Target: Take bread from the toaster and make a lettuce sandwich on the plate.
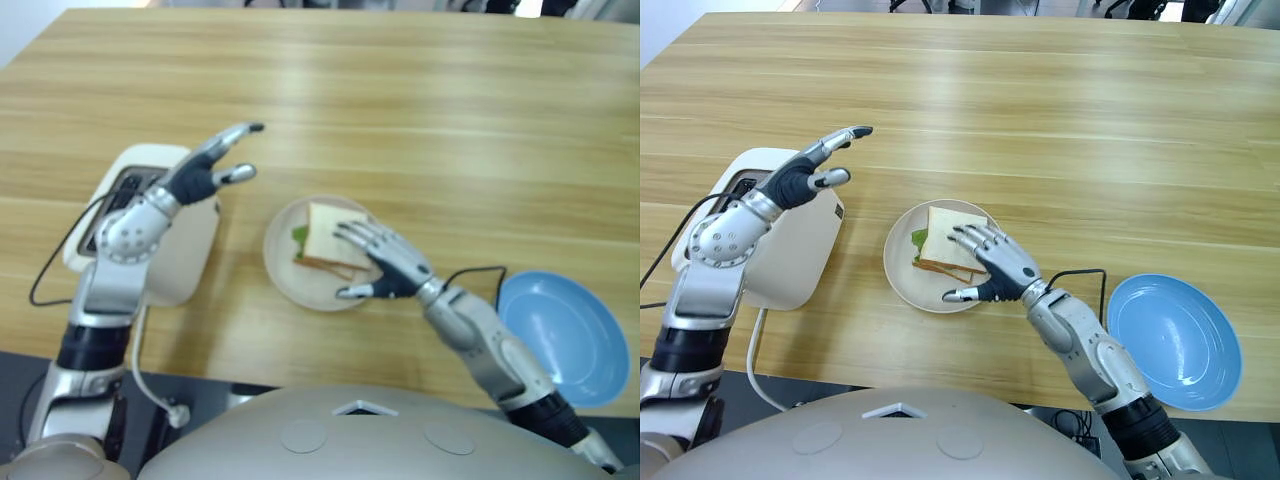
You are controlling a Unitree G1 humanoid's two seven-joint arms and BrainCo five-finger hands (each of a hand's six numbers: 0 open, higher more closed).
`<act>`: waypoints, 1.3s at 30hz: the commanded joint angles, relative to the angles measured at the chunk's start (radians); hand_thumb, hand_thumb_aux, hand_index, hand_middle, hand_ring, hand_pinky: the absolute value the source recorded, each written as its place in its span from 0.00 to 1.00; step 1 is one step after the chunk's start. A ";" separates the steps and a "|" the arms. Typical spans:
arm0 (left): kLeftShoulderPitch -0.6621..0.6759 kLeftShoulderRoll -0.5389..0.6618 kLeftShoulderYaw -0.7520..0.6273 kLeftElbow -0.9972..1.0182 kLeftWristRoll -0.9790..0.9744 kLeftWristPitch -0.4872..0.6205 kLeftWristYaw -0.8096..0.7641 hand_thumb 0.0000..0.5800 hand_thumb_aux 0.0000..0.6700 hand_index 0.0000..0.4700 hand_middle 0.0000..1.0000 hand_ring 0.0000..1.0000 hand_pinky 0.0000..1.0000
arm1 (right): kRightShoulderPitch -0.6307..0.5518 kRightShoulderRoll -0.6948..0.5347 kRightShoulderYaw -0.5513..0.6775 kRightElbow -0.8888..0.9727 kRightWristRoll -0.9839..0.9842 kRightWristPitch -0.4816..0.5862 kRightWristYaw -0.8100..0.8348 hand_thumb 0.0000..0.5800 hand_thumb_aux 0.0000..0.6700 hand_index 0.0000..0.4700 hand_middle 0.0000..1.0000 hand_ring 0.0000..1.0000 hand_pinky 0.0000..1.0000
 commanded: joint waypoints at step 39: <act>-0.370 -0.015 -0.576 0.840 0.637 -0.102 0.077 1.00 1.00 0.98 1.00 1.00 1.00 | -0.173 0.087 0.249 0.427 -0.156 0.199 0.170 1.00 1.00 0.98 1.00 1.00 1.00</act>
